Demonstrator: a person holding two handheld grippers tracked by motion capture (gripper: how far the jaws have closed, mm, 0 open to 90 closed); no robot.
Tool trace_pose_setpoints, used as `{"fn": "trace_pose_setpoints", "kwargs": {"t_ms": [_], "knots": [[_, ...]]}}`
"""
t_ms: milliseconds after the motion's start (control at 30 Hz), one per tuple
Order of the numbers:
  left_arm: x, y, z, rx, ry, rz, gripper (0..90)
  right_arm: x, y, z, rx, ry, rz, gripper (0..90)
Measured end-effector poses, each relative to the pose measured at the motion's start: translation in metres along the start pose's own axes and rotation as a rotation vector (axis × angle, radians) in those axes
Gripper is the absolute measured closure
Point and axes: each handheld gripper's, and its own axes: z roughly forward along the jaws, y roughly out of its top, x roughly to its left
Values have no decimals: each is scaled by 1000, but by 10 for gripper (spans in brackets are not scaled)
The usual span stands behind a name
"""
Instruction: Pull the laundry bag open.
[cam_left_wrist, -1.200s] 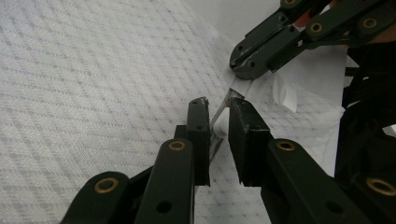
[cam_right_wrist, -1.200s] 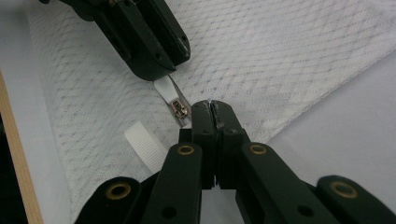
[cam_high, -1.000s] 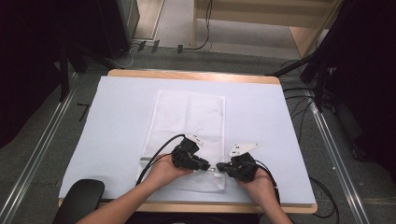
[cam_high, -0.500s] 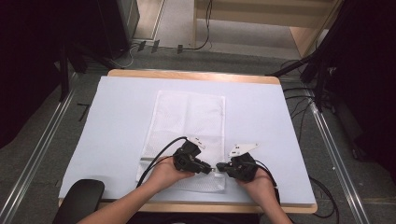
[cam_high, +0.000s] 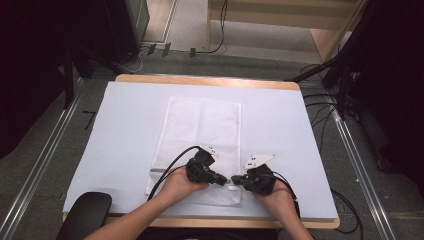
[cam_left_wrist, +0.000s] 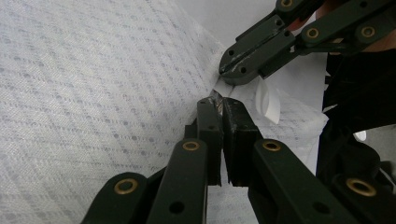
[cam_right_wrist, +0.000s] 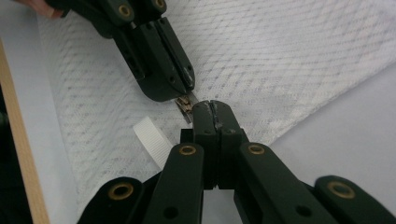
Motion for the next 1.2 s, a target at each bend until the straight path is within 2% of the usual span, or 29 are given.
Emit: {"fn": "trace_pose_setpoints", "kwargs": {"t_ms": [167,333,500,667,867,933,1100,1200], "knots": [[1,1,-2,11,-7,-10,880,3,-1,0,-3,-17,-47,900],[2,1,-4,21,-12,-14,881,2,-2,0,-8,-1,-42,900],[3,2,-6,36,-9,-24,882,2,-2,1,-10,8,-58,900],[9,0,-16,41,-11,-47,882,0,-3,0,-10,17,-42,900],[13,-3,-23,29,-8,-49,881,-2,-3,1,-17,28,-54,900],[18,-5,-29,31,-8,-63,881,-3,-4,1,-22,36,-59,900],[21,-9,-37,26,-4,-78,881,-4,-4,1,-22,51,-58,900],[22,-13,-48,30,0,-89,881,-7,-3,1,-17,63,-58,900]]}}
